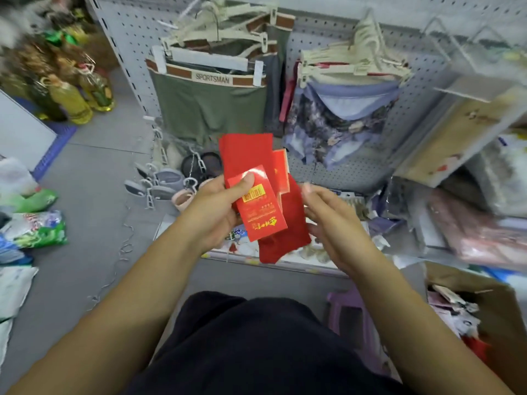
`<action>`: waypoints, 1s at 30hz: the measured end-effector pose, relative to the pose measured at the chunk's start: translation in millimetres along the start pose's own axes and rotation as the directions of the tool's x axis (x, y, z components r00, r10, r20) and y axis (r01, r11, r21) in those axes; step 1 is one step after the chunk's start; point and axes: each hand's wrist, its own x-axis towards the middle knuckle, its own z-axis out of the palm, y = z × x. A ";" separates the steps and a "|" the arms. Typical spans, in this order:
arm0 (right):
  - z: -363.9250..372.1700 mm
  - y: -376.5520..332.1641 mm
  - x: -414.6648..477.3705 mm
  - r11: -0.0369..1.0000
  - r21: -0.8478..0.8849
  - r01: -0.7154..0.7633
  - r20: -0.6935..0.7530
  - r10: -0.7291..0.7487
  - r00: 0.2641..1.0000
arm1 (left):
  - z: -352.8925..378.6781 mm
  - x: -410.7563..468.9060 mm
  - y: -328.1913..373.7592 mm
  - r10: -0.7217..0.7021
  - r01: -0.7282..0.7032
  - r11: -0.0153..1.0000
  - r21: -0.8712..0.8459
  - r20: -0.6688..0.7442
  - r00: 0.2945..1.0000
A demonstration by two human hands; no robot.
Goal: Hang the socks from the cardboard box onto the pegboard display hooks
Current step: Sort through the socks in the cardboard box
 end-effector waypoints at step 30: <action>-49.6 -15.4 -18.0 0.985 0.022 0.172 -0.345 -0.154 0.926 | 30.6 11.5 17.3 -0.058 0.042 0.992 0.116 0.140 0.988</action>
